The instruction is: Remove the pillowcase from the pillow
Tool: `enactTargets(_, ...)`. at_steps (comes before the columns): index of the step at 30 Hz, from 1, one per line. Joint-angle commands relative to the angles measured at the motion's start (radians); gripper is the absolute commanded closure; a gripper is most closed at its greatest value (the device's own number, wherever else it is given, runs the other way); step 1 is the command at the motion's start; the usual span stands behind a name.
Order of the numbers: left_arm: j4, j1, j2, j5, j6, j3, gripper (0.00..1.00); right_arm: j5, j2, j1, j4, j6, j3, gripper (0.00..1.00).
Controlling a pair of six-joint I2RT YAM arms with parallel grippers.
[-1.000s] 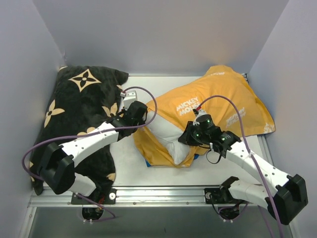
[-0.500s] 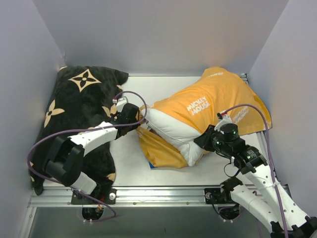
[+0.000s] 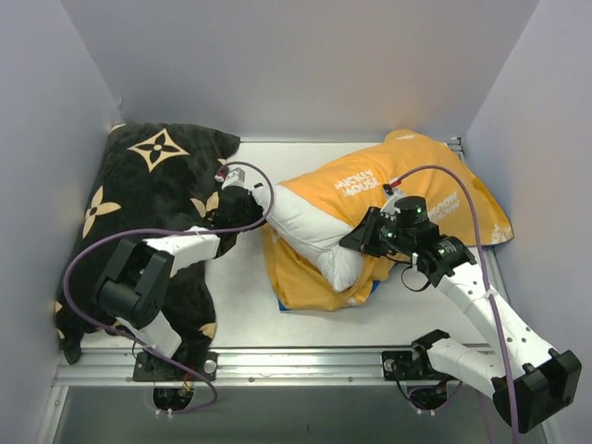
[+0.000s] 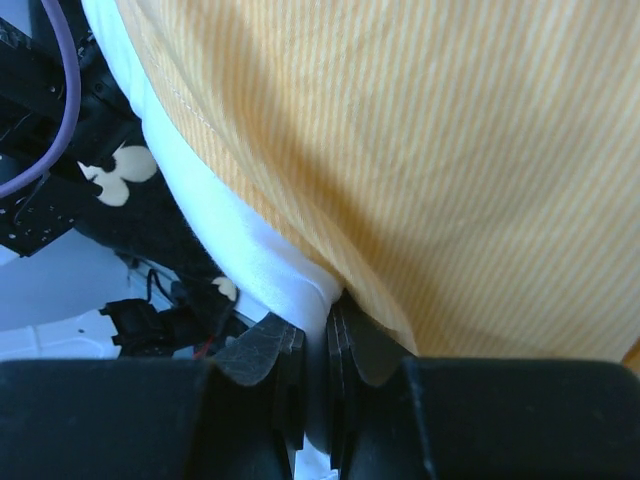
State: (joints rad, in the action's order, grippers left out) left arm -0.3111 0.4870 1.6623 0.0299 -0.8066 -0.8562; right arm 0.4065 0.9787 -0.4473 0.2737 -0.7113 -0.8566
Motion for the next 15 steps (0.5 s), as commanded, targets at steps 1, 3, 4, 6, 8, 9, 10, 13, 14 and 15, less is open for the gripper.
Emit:
enactTargets(1,-0.031,-0.013,-0.110,0.033,-0.058,-0.040,0.12,0.146,0.037,-0.004,-0.205,-0.091,-0.068,1.00)
enactTargets(3,0.080,-0.024,-0.192,0.161,-0.104,-0.020,0.09,0.146,0.061,-0.004,-0.247,-0.109,-0.073,1.00)
enactTargets(4,0.128,-0.025,-0.220,0.201,-0.112,-0.020,0.08,0.150,0.069,-0.004,-0.264,-0.115,-0.079,1.00)
enactTargets(6,0.203,-0.027,-0.295,0.270,-0.105,-0.018,0.03,0.158,0.092,-0.002,-0.324,-0.148,-0.084,1.00)
enactTargets(8,0.237,-0.033,-0.352,0.315,-0.094,-0.020,0.03,0.175,0.123,-0.007,-0.366,-0.175,-0.093,1.00)
enactTargets(9,0.253,-0.034,-0.367,0.312,-0.074,-0.026,0.03,0.179,0.136,-0.007,-0.395,-0.183,-0.101,1.00)
enactTargets(10,0.266,-0.034,-0.383,0.314,-0.068,-0.030,0.03,0.186,0.149,-0.010,-0.410,-0.191,-0.107,1.00)
enactTargets(13,0.355,-0.033,-0.449,0.324,-0.071,-0.046,0.03,0.192,0.207,-0.010,-0.476,-0.226,-0.128,1.00)
enactTargets(14,0.349,-0.033,-0.494,0.303,-0.072,-0.017,0.03,0.196,0.241,-0.011,-0.505,-0.231,-0.148,1.00)
enactTargets(15,0.327,-0.030,-0.516,0.280,-0.071,0.000,0.02,0.199,0.258,-0.011,-0.513,-0.240,-0.162,1.00)
